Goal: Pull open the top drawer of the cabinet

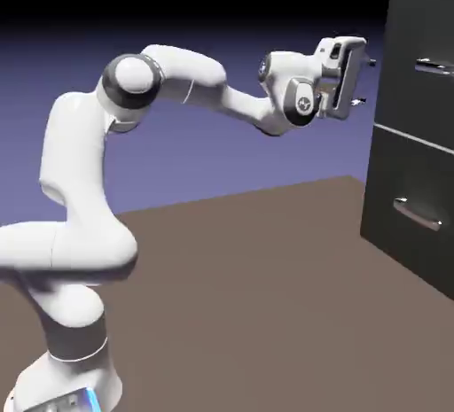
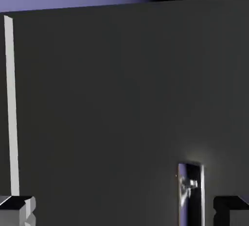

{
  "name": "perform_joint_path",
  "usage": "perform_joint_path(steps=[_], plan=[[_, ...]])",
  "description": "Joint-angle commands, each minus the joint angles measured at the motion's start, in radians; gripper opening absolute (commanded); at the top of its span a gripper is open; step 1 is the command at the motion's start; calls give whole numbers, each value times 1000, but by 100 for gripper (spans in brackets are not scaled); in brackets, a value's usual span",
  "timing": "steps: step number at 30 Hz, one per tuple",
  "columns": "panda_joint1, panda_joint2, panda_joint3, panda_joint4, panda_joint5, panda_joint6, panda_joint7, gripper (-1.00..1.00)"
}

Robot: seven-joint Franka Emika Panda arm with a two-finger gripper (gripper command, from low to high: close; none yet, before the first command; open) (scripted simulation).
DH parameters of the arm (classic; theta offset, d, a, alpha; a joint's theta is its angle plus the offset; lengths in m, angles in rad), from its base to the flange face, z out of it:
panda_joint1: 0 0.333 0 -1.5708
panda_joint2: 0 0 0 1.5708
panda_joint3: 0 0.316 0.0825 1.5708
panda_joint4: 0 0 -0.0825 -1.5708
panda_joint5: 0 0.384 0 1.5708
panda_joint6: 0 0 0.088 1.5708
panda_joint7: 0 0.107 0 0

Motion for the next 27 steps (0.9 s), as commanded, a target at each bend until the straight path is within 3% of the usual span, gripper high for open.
perform_joint_path(steps=[1,18,27], plan=[[-36,-1,36,21,3,5,-20,0],[-652,-25,648,374,61,90,-362,0],[-716,-173,629,637,60,-18,-306,0]])
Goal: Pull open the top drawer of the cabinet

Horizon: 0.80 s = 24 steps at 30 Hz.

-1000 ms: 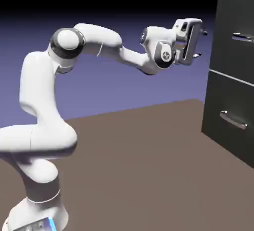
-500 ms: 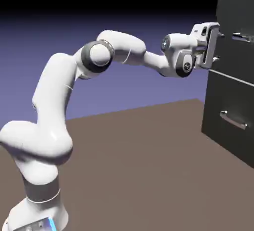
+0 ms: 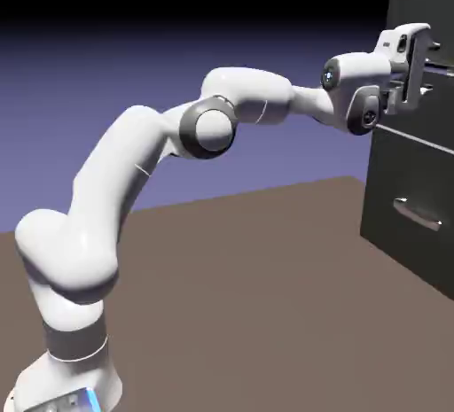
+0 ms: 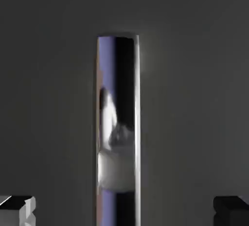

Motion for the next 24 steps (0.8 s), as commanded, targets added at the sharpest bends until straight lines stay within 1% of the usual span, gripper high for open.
perform_joint_path(steps=[1,9,10,11,17,20,24], plan=[[-7,-21,-5,36,0,-16,9,0],[-62,-188,-44,324,-2,-140,81,0],[-62,-188,-44,324,-2,-140,81,-100],[-62,-188,-44,324,-2,-140,81,-100],[-23,-66,-3,107,-36,-44,52,-100],[-33,-25,25,49,-162,-18,149,-100],[-61,-17,41,55,-336,-22,310,-100]])
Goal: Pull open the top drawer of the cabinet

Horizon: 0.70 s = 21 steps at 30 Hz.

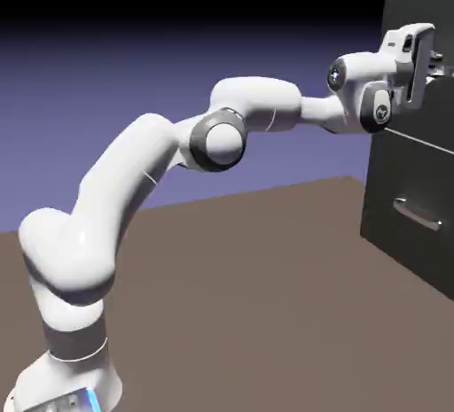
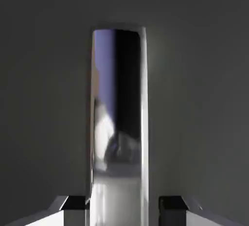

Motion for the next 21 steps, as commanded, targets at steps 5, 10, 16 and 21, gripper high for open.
perform_joint_path(steps=[5,10,16,21], plan=[[-22,-6,-9,31,-207,-13,217,-100],[1,10,-92,1,-375,2,432,-100],[154,95,-291,-215,-343,102,488,-100],[299,158,-441,-396,-296,178,480,-100]])
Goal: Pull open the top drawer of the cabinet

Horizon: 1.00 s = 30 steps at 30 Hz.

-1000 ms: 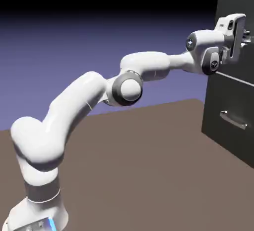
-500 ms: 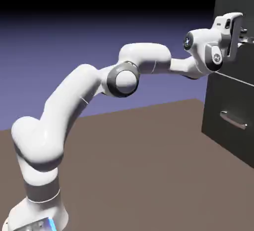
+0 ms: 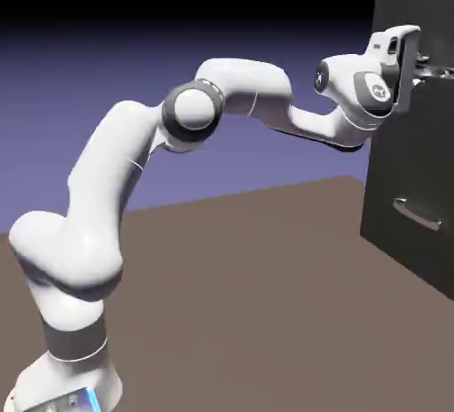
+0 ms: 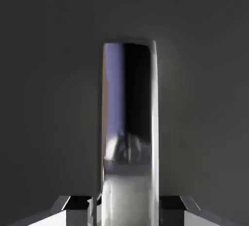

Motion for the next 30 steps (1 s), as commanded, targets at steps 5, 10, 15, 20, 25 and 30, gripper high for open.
perform_joint_path(steps=[5,10,15,20,25,30], plan=[[151,64,-138,-181,53,69,-39,-100],[325,128,-278,-361,104,128,-99,-100],[507,186,-419,-518,150,172,-167,-100],[688,231,-563,-646,189,203,-230,-100],[869,259,-715,-751,216,225,-274,-100],[1050,263,-879,-844,223,242,-289,-100]])
